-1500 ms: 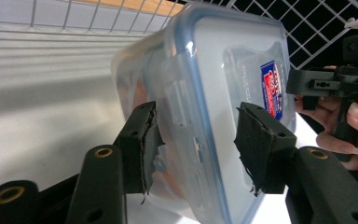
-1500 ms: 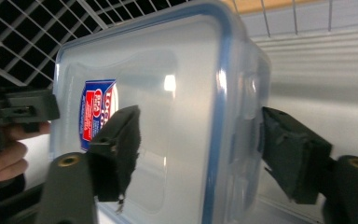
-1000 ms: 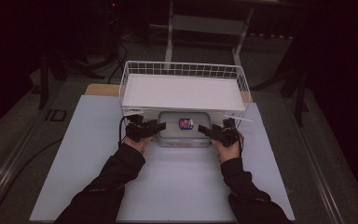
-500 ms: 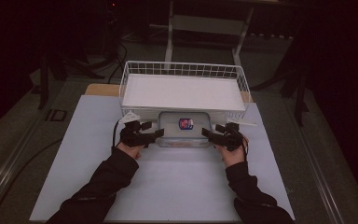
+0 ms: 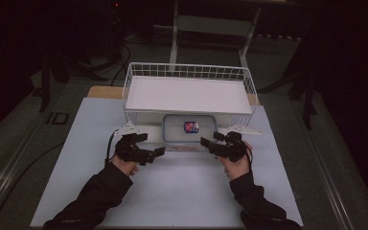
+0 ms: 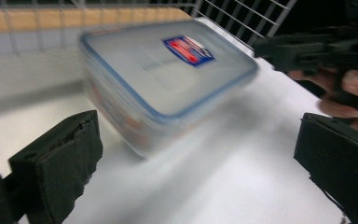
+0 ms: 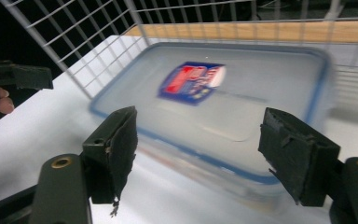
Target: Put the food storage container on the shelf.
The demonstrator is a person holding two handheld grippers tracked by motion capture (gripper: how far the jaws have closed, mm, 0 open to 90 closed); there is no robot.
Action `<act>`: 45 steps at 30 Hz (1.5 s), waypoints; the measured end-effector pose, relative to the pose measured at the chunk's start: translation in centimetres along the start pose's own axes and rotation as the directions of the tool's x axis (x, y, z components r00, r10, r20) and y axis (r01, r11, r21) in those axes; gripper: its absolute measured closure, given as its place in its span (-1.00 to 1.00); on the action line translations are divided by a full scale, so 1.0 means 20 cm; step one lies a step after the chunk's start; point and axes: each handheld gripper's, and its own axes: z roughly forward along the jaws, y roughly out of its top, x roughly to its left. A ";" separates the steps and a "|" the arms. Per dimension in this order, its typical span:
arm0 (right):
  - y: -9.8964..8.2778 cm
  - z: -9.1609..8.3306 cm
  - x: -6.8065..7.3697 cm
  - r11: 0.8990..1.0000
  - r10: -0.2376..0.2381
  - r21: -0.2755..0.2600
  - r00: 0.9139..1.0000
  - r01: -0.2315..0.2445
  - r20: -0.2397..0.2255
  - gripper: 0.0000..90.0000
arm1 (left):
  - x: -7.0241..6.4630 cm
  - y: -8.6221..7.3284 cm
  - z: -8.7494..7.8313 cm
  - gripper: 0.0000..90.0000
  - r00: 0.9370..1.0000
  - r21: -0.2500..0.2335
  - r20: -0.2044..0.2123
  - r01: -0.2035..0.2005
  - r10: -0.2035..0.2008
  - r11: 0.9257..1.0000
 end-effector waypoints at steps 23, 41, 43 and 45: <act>-0.11 0.08 0.14 0.990 -0.072 0.117 0.997 0.076 -0.038 0.94 | -0.12 -0.26 -0.15 -1.00 0.997 0.113 0.059 -0.056 0.049 0.992; -0.13 0.23 0.11 0.979 -0.070 0.189 0.997 0.072 -0.014 1.00 | -0.15 -0.34 -0.13 -1.00 0.993 0.156 0.062 -0.105 0.097 0.982; -0.13 0.25 0.10 0.980 -0.069 0.187 0.998 0.070 -0.014 1.00 | -0.15 -0.34 -0.12 -1.00 0.994 0.152 0.057 -0.100 0.093 0.983; -0.12 0.26 0.10 0.980 -0.081 0.180 0.997 0.081 -0.007 1.00 | -0.14 -0.35 -0.12 -1.00 0.994 0.154 0.058 -0.100 0.092 0.983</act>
